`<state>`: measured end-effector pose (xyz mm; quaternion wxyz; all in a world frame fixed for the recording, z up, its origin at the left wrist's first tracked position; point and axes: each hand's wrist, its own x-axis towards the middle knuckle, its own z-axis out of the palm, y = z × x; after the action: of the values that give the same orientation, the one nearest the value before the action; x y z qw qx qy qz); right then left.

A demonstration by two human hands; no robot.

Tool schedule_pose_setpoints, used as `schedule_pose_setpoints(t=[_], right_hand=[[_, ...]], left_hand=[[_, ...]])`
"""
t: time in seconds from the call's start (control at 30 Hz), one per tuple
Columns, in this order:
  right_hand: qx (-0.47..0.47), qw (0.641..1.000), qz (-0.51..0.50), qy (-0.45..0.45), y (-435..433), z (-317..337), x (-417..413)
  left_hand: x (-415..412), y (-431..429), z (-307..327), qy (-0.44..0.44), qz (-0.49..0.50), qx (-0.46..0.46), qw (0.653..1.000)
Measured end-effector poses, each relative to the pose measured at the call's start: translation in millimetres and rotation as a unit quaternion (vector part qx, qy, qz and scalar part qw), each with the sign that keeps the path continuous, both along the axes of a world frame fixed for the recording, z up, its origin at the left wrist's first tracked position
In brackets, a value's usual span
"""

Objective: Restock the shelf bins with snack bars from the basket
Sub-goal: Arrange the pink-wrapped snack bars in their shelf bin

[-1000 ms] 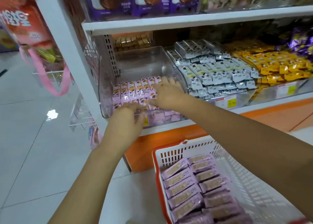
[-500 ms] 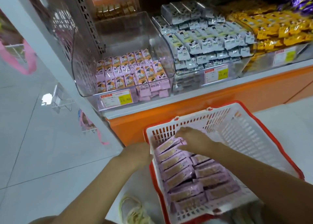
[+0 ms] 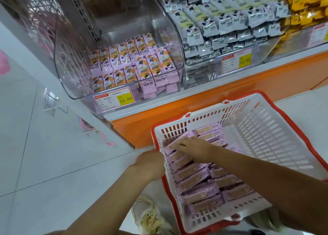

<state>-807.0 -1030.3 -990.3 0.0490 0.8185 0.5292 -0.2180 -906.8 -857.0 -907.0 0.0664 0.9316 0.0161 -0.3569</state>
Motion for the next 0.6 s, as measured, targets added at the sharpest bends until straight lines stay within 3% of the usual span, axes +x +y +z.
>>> schedule_pose_setpoints(t=[0.27,0.33,0.4,0.43,0.47,0.53,0.57,0.6], right_hand=[[0.008,0.996,-0.082,0.035,-12,-7,-2],[0.039,0.980,-0.160,0.113,-19,12,-4],[0.098,0.932,-0.242,0.252,-31,37,-8],[0.135,0.884,-0.288,0.344,-38,48,-11],[0.171,0.802,-0.347,0.456,-43,59,-14],[0.240,0.558,-0.400,0.687,-54,73,-23],[0.273,0.473,-0.398,0.737,-57,78,-29],[0.294,0.417,-0.380,0.772,-56,88,-34]], left_hand=[[3,5,8,-0.004,0.038,-0.041,0.998],[8,9,19,-0.015,0.055,-0.057,0.997],[15,13,32,-0.041,0.055,-0.057,0.996],[18,15,39,-0.052,0.052,-0.062,0.995],[20,17,46,-0.054,0.058,-0.075,0.994],[24,14,66,-0.048,0.098,-0.150,0.983],[26,12,76,-0.057,0.123,-0.213,0.968],[27,8,85,-0.069,0.150,-0.280,0.946]])
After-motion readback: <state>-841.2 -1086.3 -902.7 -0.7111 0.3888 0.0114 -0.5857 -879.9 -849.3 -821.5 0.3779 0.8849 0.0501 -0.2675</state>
